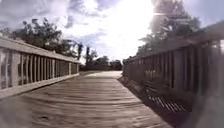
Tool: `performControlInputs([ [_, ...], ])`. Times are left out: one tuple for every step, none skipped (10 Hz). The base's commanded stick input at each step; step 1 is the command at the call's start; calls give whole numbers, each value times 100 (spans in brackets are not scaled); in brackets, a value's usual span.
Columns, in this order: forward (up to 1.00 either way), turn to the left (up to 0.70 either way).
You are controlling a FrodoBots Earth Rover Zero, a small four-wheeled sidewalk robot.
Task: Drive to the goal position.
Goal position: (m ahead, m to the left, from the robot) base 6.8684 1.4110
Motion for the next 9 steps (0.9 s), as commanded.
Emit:
performControlInputs([
  [95, 0],
  [95, 0],
  [95, 0],
  [95, 0],
  [95, 0],
  [95, 0],
  [95, 0],
  [95, 0],
  [95, 0],
])
